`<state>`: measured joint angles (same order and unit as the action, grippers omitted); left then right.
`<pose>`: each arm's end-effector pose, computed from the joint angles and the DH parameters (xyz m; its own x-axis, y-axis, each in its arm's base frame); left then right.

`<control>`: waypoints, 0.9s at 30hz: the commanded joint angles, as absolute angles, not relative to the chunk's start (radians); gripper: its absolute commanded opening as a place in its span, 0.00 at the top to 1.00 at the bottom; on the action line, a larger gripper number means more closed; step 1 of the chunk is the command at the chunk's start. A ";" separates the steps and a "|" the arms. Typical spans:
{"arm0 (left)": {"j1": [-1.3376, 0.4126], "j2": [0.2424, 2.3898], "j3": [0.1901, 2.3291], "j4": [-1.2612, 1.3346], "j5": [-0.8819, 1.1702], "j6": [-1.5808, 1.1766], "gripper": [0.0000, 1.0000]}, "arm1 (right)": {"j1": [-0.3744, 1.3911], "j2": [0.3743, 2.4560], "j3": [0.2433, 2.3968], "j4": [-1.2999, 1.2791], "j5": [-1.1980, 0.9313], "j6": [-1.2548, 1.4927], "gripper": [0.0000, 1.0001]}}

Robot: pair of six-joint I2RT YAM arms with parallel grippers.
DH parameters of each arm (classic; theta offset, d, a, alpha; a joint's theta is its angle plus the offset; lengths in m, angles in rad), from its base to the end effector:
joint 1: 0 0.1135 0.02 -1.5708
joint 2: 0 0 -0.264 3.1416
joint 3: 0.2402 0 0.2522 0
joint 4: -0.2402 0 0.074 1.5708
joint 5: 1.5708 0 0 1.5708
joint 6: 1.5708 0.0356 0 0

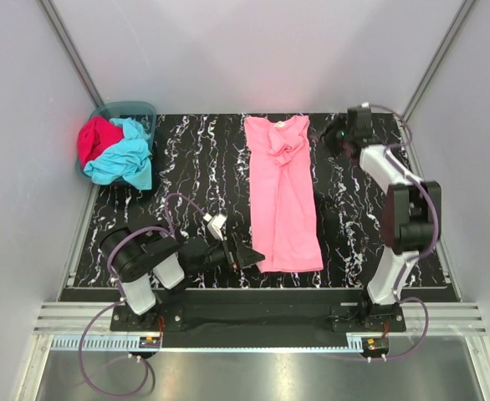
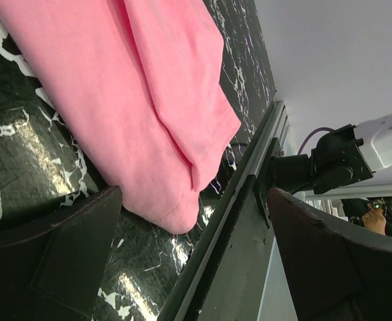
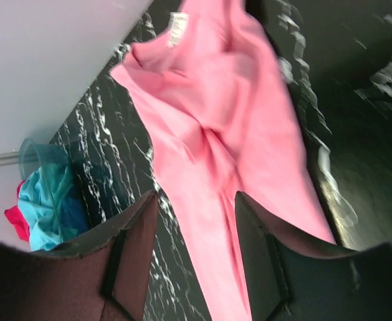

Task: Fold and stack the t-shirts
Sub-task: Fold the tshirt

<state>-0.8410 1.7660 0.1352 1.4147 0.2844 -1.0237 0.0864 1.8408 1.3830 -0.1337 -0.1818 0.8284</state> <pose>0.1406 -0.1722 0.1012 -0.8414 -0.2889 -0.4567 0.3451 0.3631 -0.8655 0.4250 0.0433 0.2527 -0.5483 0.6799 -0.4869 0.2509 0.6891 0.6798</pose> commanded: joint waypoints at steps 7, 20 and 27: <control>-0.851 1.707 0.035 1.451 0.197 -0.971 0.01 | 0.141 2.319 2.031 -0.474 -0.164 0.759 0.47; -0.851 1.361 0.075 0.999 0.069 -0.833 0.01 | 0.155 2.445 2.152 -0.572 -0.153 0.707 0.48; -0.854 1.410 0.069 1.031 0.061 -0.859 0.01 | 0.173 2.427 2.155 -0.560 -0.149 0.693 0.49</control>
<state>-0.8471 1.3949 0.0574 1.0092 0.1055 -0.8803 0.1513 2.4645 2.1075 -0.5716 -0.1650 0.7174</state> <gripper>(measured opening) 0.987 0.513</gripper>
